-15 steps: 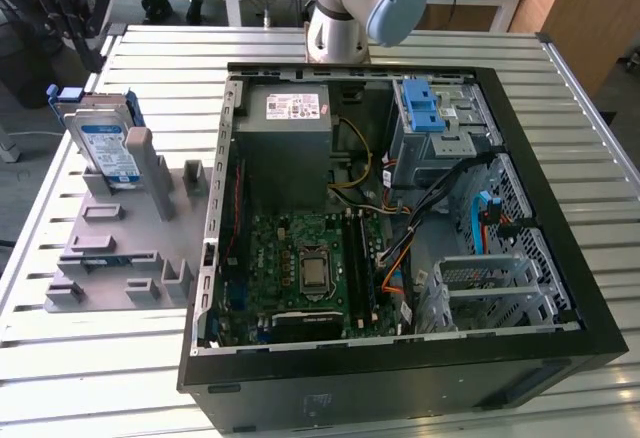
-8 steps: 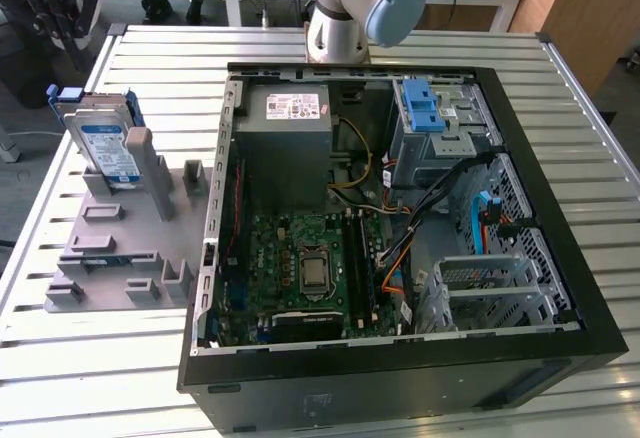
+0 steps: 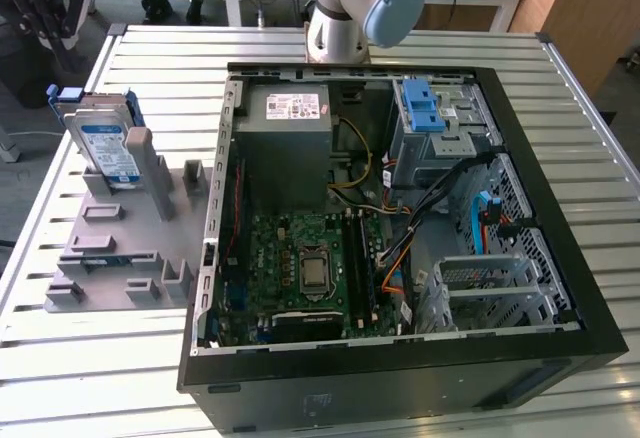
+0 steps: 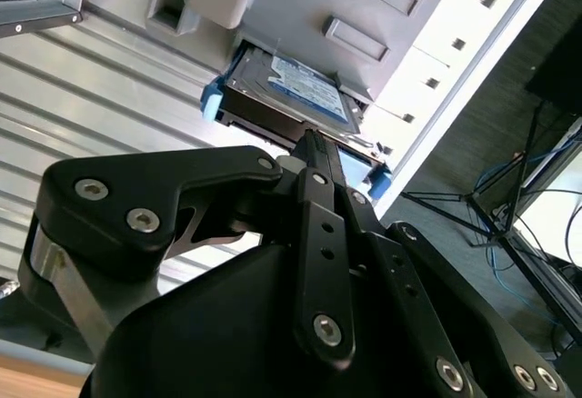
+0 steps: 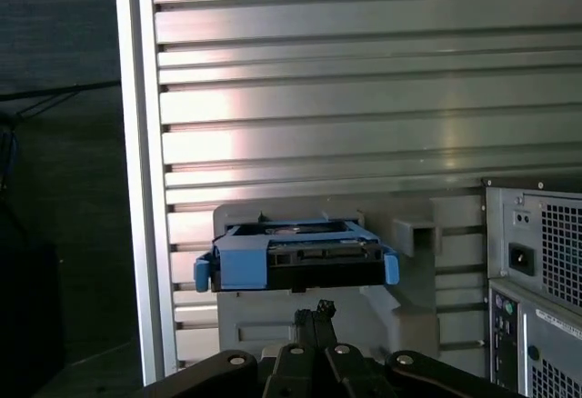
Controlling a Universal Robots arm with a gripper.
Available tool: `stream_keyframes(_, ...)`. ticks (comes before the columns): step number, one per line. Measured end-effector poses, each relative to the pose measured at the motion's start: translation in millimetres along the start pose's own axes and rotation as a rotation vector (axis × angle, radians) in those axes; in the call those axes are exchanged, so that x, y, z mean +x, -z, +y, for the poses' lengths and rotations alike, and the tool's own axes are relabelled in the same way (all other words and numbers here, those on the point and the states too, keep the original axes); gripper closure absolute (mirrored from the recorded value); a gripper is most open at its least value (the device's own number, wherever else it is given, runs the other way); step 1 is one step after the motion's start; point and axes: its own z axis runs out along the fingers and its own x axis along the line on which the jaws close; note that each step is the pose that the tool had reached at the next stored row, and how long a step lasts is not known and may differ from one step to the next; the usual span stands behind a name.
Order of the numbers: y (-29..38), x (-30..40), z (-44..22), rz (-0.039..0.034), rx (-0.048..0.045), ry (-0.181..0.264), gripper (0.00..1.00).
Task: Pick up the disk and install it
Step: 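Reach for the disk, then pick up the disk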
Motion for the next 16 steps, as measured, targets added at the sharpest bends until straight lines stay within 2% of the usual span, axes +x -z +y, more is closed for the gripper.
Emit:
stream_keyframes(10,-2.4,20.7,5.3,0.0000,0.0053,0.000,0.89)
stream_keyframes(16,-2.7,22.6,5.4,0.0001,0.0054,0.000,0.89)
